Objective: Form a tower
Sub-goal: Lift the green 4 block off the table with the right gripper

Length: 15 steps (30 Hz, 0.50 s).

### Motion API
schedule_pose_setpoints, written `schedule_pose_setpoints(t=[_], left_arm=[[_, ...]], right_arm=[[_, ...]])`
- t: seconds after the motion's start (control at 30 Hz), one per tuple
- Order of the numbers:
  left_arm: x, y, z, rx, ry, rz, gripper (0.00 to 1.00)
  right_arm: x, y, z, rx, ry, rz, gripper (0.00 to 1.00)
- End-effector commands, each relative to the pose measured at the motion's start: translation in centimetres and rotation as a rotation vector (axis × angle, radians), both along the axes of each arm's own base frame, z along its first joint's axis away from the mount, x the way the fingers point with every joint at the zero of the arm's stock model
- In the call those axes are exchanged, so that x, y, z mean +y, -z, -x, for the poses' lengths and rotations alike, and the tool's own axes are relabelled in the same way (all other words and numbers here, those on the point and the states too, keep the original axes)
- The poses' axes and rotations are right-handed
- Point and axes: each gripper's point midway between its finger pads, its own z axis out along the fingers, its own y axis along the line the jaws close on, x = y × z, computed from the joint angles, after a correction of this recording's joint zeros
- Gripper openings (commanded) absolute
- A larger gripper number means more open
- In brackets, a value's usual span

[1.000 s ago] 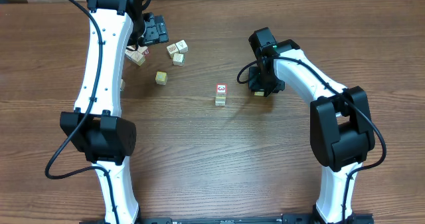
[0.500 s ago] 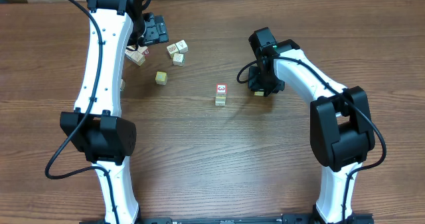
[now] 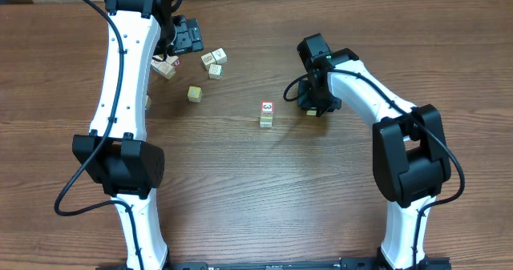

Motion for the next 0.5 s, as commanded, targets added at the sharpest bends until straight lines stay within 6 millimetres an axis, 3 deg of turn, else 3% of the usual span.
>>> schedule_pose_setpoints(t=[0.0,0.47], left_arm=[[-0.23,-1.07,-0.07,-0.031,-0.009,0.012,1.0],[-0.23,-1.07,-0.07,-0.031,-0.009,0.012,1.0]], right_arm=[[-0.12,0.37,0.21,0.0,0.005,0.024,0.33],[-0.44,0.93,0.31,0.01,0.007,0.044,0.3]])
